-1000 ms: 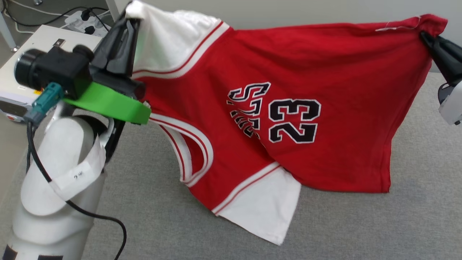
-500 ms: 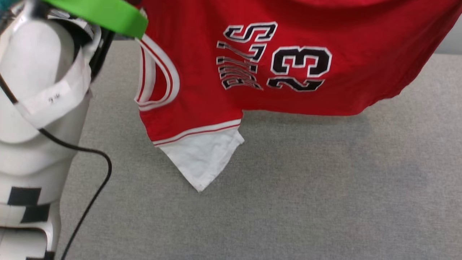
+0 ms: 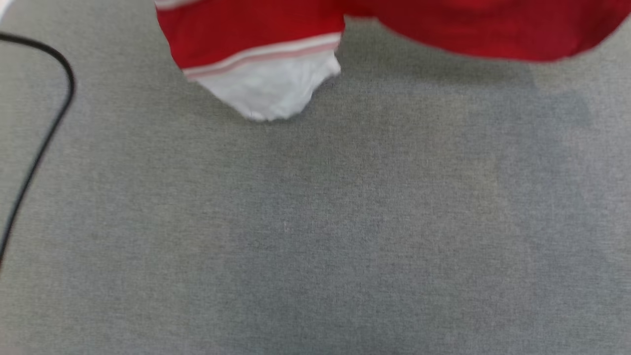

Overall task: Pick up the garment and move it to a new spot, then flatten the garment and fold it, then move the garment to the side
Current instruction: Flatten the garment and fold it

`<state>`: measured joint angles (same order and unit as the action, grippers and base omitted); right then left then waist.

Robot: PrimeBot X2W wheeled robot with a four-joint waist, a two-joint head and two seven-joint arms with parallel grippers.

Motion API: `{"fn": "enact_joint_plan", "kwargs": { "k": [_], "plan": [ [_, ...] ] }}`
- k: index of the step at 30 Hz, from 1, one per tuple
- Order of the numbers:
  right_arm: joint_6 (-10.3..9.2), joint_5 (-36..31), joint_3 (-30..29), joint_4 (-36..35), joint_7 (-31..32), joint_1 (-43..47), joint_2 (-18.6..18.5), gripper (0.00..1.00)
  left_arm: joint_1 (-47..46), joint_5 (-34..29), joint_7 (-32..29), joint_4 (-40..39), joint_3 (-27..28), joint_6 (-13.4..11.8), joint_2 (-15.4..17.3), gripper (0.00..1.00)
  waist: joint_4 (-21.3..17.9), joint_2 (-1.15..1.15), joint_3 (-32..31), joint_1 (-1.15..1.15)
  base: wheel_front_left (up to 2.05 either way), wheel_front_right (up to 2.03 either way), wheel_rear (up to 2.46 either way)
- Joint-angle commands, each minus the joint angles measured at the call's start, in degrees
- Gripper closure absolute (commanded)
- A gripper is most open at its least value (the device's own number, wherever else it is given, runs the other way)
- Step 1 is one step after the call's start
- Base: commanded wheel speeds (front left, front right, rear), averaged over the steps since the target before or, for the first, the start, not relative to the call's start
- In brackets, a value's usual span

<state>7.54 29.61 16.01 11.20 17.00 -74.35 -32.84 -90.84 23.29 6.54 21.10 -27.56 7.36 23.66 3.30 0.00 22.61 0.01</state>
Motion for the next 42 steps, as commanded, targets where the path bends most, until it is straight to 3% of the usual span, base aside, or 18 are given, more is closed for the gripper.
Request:
{"fn": "enact_joint_plan", "kwargs": {
  "k": [1,9,18,26,34,42],
  "plan": [
    [-0.05,-0.86,0.61,1.9,-0.99,-3.78,0.84,1.0,-2.84,0.35,0.21,0.79,-0.44,0.12,0.4,1.0,-1.81,0.0,6.31,-0.01,0.0,0.0,0.0],
    [-0.05,-4.52,4.37,14.71,-7.09,-21.36,4.01,1.0,-12.29,-0.08,-0.07,2.93,-1.18,0.13,1.84,1.0,-2.33,0.0,10.35,-0.01,0.0,0.0,0.0],
    [-0.05,-5.81,9.8,27.26,-11.47,-30.97,5.86,1.0,-13.4,0.85,-0.04,4.95,-1.43,0.02,3.18,1.0,-2.17,0.0,13.91,-0.01,0.0,0.0,0.0],
    [-0.05,-2.51,17.04,35.37,-16.68,-24.73,6.66,1.0,-5.1,2.57,3.66,8.33,-3.5,0.07,3.96,1.0,-1.69,0.0,14.42,-0.01,0.0,0.0,0.0],
    [-0.05,3.62,23.35,36.04,-19.91,-14.69,5.22,1.0,5.75,5.32,6.62,9.86,-4.2,0.03,4.21,1.0,-1.07,0.0,10.99,-0.01,0.0,0.0,0.0],
    [-0.05,8.38,30.64,33.63,-22.25,-3.41,3.07,1.0,18.98,6.92,8.17,11.07,-4.8,-0.9,2.46,1.0,-0.29,0.0,5.17,-0.01,0.0,0.0,0.0]
  ]
}}
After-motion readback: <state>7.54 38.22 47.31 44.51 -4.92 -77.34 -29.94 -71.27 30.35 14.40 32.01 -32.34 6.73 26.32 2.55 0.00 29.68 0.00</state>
